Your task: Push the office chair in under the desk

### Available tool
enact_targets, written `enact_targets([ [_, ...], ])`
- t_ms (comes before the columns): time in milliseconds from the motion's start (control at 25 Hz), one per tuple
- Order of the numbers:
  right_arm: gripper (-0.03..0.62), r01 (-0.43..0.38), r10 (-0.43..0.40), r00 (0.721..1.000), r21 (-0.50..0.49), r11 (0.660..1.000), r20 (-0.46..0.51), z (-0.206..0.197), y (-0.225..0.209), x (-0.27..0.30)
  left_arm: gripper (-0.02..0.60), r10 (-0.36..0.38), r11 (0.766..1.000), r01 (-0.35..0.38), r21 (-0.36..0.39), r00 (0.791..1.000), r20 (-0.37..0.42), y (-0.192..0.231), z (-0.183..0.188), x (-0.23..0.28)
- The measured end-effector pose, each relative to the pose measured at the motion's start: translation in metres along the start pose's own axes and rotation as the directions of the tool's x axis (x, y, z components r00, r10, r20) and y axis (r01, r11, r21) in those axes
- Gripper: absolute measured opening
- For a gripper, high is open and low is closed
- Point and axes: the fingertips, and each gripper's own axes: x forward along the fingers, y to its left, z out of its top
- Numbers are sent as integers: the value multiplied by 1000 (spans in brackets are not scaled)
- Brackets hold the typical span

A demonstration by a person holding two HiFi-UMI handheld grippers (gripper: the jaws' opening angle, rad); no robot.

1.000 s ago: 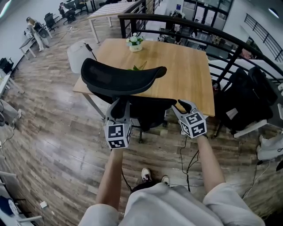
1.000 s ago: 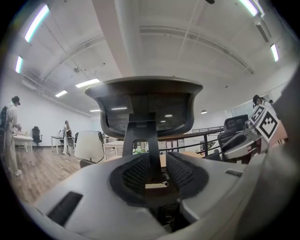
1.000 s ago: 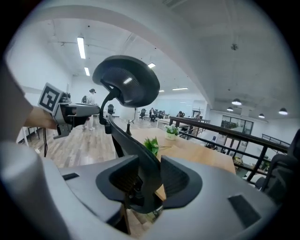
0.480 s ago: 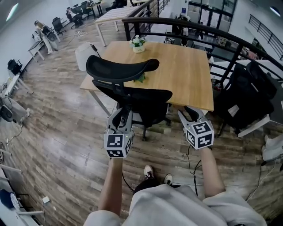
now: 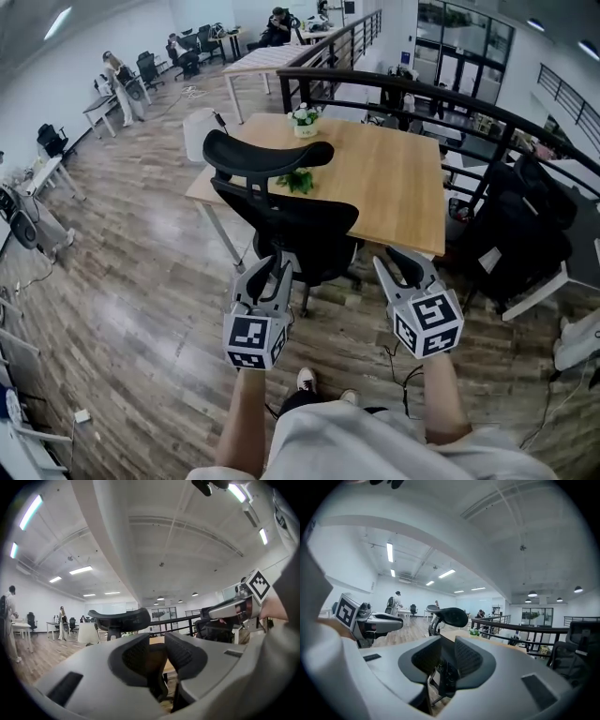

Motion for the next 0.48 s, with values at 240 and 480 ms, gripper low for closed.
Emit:
enact_targets([
  [240,98,-87,88,996,-30,996,32,10,23,-17,46,12,1000,-12,23,1000,9,-22,19,-22],
  [480,21,-121,121,990,-10,993,70,29,37,-29,12,18,997,-21,69,999,41,-37,40,-37],
])
